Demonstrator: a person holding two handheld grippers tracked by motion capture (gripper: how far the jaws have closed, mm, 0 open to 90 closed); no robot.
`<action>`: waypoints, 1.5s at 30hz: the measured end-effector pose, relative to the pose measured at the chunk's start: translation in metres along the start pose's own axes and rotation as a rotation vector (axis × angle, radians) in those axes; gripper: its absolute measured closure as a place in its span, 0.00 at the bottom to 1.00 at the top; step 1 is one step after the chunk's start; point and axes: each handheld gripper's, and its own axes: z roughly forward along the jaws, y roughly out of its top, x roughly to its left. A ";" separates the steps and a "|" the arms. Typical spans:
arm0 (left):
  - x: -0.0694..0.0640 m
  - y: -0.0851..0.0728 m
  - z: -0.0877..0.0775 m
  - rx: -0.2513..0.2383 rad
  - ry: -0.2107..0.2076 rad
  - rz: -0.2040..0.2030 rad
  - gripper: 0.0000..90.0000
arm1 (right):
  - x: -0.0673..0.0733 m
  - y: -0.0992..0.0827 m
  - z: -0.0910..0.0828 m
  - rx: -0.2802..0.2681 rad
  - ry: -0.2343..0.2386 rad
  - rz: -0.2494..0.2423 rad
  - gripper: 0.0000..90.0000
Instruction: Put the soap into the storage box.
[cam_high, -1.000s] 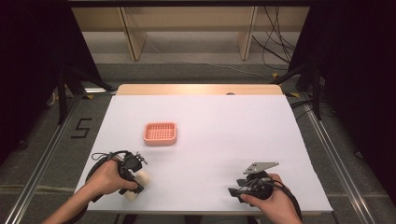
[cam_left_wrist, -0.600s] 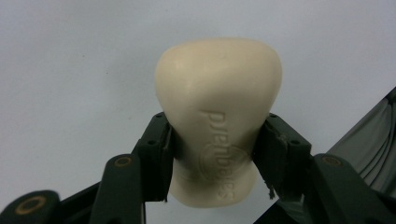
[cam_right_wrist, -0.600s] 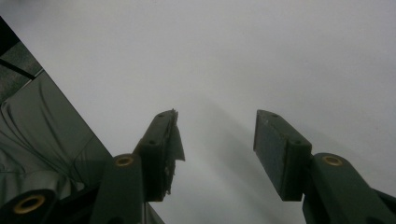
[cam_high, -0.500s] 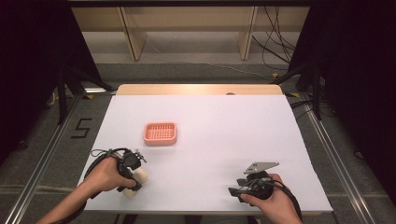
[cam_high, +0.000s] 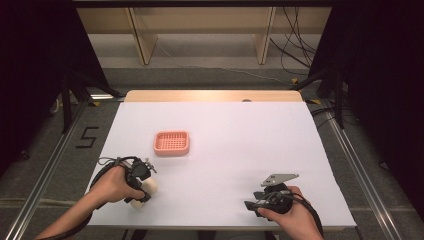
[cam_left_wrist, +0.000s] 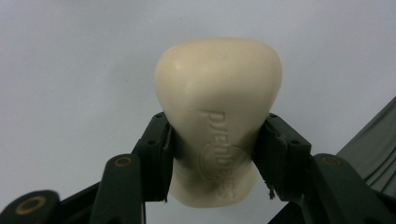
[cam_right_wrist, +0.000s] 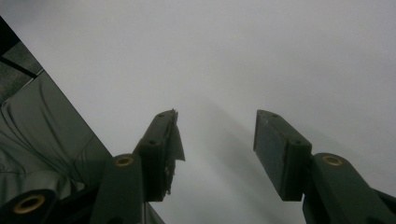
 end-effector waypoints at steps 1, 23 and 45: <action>0.000 0.000 0.000 -0.001 0.002 0.008 0.54 | 0.000 0.000 0.000 0.000 0.000 0.000 0.56; 0.004 0.004 -0.003 -0.021 0.018 0.106 0.54 | 0.000 0.000 0.000 0.006 0.001 -0.002 0.56; 0.010 0.010 -0.005 -0.031 0.029 0.131 0.55 | 0.000 0.000 0.000 0.002 0.000 -0.001 0.56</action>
